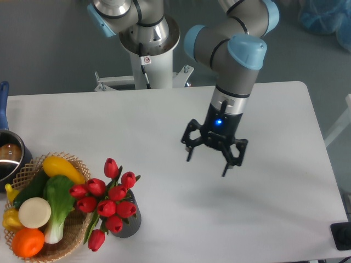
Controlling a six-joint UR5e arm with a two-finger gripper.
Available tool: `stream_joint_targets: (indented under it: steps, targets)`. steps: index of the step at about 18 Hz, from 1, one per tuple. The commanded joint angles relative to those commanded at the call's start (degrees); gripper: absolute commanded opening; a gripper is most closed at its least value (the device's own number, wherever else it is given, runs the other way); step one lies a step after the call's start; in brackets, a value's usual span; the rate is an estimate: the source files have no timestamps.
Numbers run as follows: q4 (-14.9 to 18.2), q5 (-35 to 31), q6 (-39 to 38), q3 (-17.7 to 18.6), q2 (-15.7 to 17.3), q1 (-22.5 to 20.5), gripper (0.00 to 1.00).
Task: Pick up the flowers from the vase
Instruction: 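Move the open gripper toward the red tulips in the grey vase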
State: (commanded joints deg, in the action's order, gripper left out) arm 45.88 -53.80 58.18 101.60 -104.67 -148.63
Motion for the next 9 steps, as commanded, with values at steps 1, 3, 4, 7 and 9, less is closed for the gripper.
stream_joint_targets:
  steps: [1, 3, 4, 7, 9]
  targets:
    - [0.09, 1.05, 0.00, -0.17, -0.18, 1.31, 1.00]
    - [0.00, 2.55, 0.00, -0.53, -0.35, 2.81, 1.00]
    - [0.09, 3.86, -0.09, -0.62, -0.44, 3.34, 1.00]
    - [0.09, 10.00, -0.09, -0.35, -1.32, 3.52, 1.00]
    - [0.09, 14.05, -0.09, -0.18, -2.29, 3.52, 1.00]
